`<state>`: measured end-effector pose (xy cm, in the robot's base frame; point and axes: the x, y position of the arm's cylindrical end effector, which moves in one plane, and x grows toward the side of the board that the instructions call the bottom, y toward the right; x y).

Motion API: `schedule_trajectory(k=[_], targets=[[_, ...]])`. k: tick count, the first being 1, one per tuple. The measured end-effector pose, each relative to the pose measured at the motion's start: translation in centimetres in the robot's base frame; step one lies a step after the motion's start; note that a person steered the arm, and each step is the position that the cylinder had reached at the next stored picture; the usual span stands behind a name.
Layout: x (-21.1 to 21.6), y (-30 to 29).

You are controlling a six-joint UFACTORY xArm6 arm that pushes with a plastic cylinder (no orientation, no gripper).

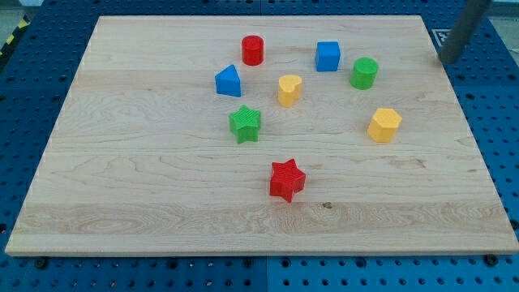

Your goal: Move the blue cube above the yellow heart

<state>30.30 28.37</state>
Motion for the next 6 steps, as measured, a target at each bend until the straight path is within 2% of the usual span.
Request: schedule_trajectory(k=[2,5,6], targets=[[-1.2,-6.9],[-0.9,-22.6],[-0.9,-24.6]])
